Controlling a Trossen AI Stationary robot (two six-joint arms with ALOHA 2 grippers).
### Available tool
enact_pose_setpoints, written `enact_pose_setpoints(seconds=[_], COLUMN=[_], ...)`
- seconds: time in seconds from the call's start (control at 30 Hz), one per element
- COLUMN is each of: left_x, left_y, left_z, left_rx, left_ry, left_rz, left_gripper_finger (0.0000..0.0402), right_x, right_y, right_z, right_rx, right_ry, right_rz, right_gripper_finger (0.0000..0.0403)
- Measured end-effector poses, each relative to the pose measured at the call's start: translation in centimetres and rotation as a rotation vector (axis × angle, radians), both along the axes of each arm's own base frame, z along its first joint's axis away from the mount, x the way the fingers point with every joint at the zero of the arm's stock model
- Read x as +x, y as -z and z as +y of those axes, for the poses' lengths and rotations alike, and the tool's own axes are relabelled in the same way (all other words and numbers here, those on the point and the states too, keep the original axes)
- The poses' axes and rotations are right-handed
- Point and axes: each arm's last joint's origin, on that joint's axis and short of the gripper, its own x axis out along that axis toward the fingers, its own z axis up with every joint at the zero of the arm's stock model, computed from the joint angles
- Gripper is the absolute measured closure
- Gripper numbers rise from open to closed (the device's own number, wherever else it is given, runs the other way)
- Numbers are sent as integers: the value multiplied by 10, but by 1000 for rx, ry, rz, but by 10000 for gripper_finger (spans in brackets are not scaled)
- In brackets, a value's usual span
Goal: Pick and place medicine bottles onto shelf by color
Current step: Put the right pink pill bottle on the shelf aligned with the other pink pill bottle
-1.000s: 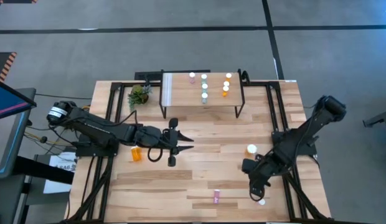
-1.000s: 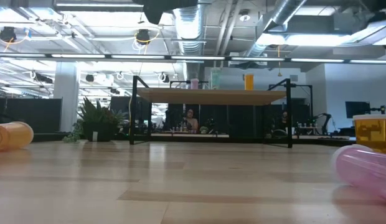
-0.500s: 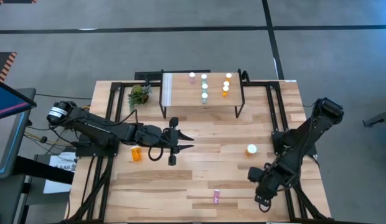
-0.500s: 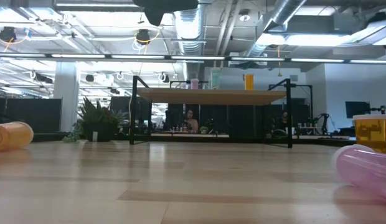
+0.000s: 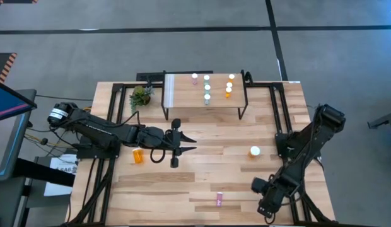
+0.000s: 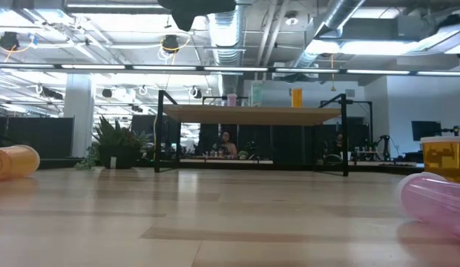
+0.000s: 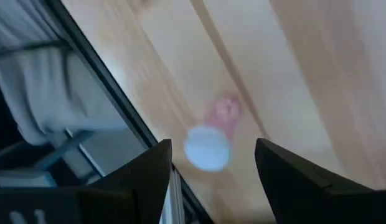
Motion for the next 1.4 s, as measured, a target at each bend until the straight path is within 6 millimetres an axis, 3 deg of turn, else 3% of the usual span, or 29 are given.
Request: enact_pose_setpoints(seconds=[0.13, 0.5, 1.1, 1.4], left_x=[0, 0, 0, 0], left_y=[0, 0, 0, 0], left_z=[0, 0, 0, 0], left_rx=[3, 4, 3, -3], left_ry=[0, 0, -4, -5], left_rz=[2, 3, 3, 3], left_gripper_finger=[310, 310, 310, 310], right_x=[0, -3, -2, 3], right_y=[11, 10, 10, 5], right_z=[4, 4, 4, -2], right_rx=[0, -13, -29, -31], right_ry=[-2, 7, -18, -23], right_rz=[90, 86, 54, 6], right_gripper_finger=[148, 155, 264, 266])
